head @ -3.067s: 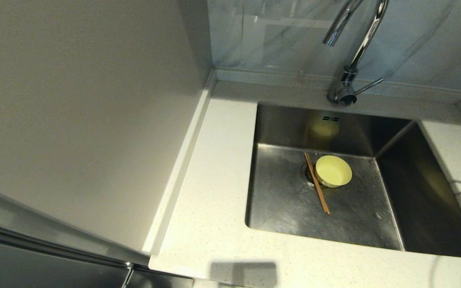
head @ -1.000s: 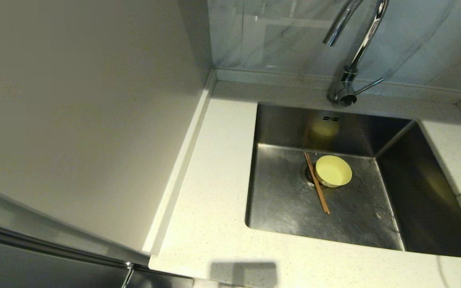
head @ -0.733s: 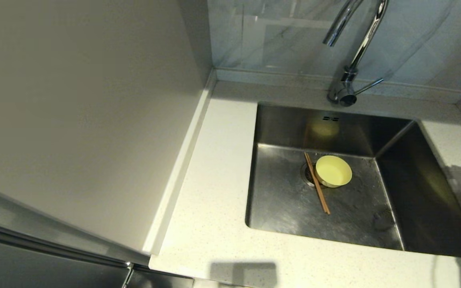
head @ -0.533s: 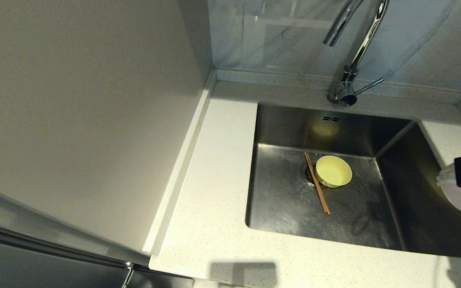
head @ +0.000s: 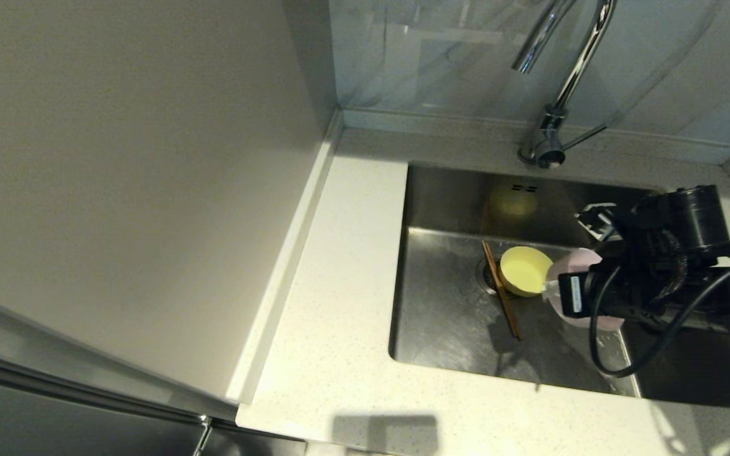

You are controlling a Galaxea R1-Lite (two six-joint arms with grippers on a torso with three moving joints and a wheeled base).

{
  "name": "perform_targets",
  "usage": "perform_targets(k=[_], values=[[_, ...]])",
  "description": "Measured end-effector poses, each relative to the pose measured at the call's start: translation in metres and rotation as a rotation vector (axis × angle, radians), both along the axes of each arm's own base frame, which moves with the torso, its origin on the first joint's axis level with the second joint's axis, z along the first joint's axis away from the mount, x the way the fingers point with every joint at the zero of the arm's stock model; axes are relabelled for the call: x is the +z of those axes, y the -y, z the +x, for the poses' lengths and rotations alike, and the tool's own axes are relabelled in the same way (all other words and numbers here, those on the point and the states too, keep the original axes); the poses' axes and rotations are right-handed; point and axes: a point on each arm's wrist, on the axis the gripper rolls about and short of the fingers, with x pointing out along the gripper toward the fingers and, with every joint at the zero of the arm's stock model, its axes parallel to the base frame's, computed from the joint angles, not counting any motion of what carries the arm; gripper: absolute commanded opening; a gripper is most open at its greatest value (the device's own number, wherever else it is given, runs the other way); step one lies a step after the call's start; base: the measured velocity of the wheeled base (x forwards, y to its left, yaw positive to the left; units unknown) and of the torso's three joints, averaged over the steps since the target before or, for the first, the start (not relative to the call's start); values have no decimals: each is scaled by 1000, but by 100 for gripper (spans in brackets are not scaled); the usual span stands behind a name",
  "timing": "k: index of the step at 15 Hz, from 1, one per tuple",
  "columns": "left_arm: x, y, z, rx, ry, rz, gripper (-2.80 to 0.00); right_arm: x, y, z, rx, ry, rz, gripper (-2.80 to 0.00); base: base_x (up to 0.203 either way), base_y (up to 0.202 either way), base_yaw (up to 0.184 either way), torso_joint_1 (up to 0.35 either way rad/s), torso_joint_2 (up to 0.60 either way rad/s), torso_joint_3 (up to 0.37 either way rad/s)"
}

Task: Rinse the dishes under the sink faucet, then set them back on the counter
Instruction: Put a bowl into the sink

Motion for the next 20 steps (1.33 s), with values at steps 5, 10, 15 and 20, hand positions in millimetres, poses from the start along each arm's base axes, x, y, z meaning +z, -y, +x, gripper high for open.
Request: perform_targets(k=[5, 10, 15, 20], values=[[0, 0, 0, 0, 0, 1, -280, -45, -36, 28, 60, -18, 9, -280, 0, 0, 0, 0, 0, 0], [0, 0, 0, 0, 0, 0, -280, -90, -76, 65, 88, 33, 41, -280, 0, 0, 0, 0, 0, 0], [0, 0, 0, 0, 0, 1, -280, -112, -94, 93, 52, 43, 6, -280, 0, 0, 0, 0, 0, 0], [0, 0, 0, 0, 0, 0, -280, -117, -102, 122, 9, 60, -16, -280, 0, 0, 0, 0, 0, 0]])
